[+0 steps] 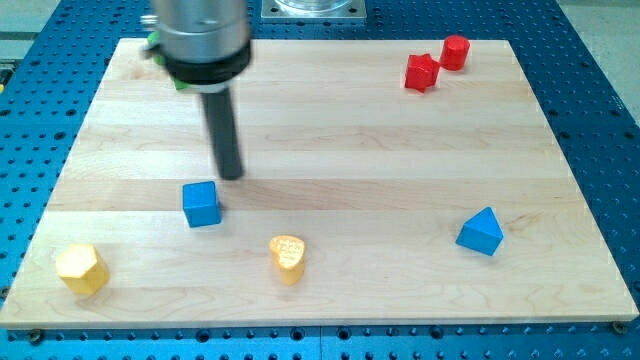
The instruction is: Slide the yellow heart towards the bottom center of the board
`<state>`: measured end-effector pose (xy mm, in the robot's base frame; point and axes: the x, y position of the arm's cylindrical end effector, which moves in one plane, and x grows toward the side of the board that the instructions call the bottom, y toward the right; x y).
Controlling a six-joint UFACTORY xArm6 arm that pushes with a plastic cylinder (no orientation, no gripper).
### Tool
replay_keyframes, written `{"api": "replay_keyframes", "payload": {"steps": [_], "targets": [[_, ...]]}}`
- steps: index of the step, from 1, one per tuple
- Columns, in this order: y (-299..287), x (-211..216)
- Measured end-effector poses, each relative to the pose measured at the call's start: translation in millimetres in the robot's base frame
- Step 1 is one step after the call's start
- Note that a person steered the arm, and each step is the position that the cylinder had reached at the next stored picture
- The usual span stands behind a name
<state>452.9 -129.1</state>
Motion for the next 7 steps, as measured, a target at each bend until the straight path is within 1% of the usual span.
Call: {"api": "replay_keyframes", "payload": {"steps": [1, 2, 3, 4, 5, 6, 7], "targets": [[9, 40], [40, 84], [6, 56], [-19, 78], [46, 102], [18, 83], [-73, 61]]}}
